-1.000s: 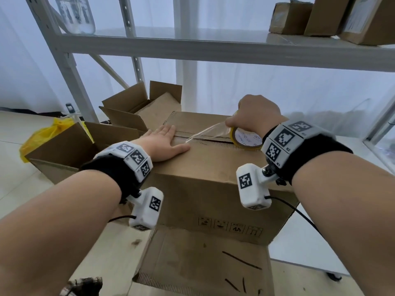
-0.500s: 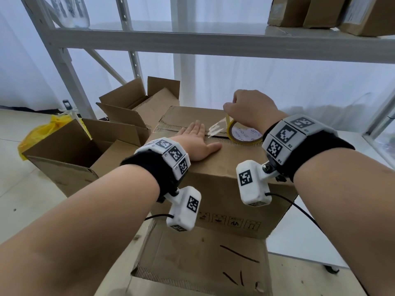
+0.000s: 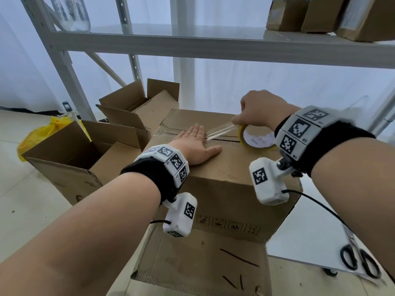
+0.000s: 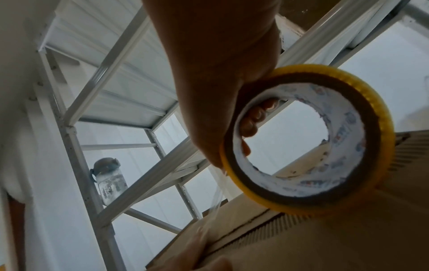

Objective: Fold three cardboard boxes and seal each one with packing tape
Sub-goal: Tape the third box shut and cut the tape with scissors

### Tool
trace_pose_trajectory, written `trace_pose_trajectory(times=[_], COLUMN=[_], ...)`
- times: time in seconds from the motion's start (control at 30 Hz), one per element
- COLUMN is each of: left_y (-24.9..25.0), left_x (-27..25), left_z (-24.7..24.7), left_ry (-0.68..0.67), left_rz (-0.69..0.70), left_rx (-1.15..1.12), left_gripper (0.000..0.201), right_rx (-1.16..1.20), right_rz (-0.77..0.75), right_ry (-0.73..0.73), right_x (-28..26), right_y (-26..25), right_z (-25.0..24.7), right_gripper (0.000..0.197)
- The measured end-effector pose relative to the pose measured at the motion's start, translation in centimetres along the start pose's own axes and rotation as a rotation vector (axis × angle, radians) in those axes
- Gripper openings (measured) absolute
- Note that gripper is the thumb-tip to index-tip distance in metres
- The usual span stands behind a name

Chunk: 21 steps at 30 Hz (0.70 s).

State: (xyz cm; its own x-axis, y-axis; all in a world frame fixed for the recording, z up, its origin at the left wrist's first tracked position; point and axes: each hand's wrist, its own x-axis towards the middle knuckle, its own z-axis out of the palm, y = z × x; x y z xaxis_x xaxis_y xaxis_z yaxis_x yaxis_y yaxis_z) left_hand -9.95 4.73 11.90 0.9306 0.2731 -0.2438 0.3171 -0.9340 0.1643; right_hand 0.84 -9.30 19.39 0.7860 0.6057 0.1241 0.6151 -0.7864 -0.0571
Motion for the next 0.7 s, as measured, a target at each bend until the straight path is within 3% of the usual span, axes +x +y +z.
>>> trace_pose_trajectory(times=[0.17,0.37,0.47,0.6,0.7], left_y=[-1.0,-4.5,-2.9,1.0,2.1], left_x=[0.1,-0.7,-0.6,-0.6,-0.3], left_z=[-0.1,-0.8,-0.9,-0.3,0.0], left_ry=[0.004,0.027,0.018,-0.028,-0.026], left_rz=[0.012,-0.124,-0.167,-0.060,-0.024], left_rx=[0.011,0.045,0.054,0.057,0.040], left_gripper=[0.087,0.094,0.097,0.095,0.095], right_rx=[0.191,0.284,0.277,0.253,0.358], right_rz=[0.066,0.088,0.102,0.075,-0.004], right_ry=[0.062,0.108,0.128,0.154,0.274], right_x=[-0.7,-1.2,-1.4,-1.7,-2.4], right_y=[1.9,2.4,2.5,2.0,2.2], right_z=[0.6,1.4,1.5,1.6,1.6], right_gripper=[0.032,0.027,0.029,0.038,0.052])
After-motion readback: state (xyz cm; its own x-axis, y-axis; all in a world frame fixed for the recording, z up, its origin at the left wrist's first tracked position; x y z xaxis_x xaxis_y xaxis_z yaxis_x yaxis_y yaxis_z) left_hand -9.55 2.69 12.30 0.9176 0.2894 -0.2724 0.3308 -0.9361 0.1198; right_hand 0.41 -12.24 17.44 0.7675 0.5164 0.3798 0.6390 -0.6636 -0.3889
